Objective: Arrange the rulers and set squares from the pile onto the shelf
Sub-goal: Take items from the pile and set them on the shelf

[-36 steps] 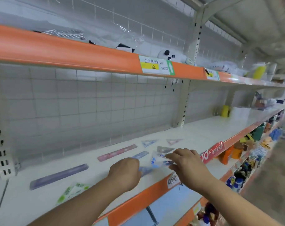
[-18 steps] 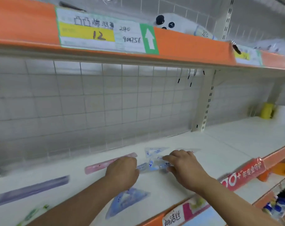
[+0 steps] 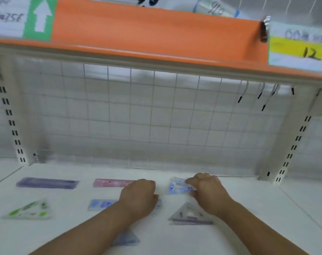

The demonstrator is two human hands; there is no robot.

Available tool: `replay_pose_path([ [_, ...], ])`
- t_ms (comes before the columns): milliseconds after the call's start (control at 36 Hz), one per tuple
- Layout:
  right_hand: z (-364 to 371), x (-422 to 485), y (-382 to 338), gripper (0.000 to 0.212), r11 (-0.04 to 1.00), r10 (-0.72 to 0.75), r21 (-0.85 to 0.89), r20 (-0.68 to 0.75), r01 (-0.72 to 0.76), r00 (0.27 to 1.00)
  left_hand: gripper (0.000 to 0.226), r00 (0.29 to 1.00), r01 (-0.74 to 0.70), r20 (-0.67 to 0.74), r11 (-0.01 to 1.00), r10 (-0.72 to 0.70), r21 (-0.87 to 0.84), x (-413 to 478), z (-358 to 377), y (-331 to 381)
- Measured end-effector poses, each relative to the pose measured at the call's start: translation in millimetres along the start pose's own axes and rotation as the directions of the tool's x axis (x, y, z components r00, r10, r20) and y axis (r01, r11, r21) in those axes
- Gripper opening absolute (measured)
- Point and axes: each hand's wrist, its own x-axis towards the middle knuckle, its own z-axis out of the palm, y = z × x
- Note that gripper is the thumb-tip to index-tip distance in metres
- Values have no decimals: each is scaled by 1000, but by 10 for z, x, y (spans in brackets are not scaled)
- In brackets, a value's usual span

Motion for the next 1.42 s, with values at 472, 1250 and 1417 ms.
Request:
replay_pose_path([
  [472, 279, 341, 165, 34, 985, 54, 149, 188, -83, 981, 32, 985, 173, -9, 985, -173, 27, -106, -47, -115],
  [1250, -183, 215, -711, 30, 966, -201, 150, -67, 209, 977, 32, 973, 224, -76, 973, -220, 51, -335, -120, -131],
  [1417, -249, 212, -1051, 30, 941, -289, 158, -92, 300, 953, 32, 954, 287, -98, 957, -282, 42, -540, -167, -313],
])
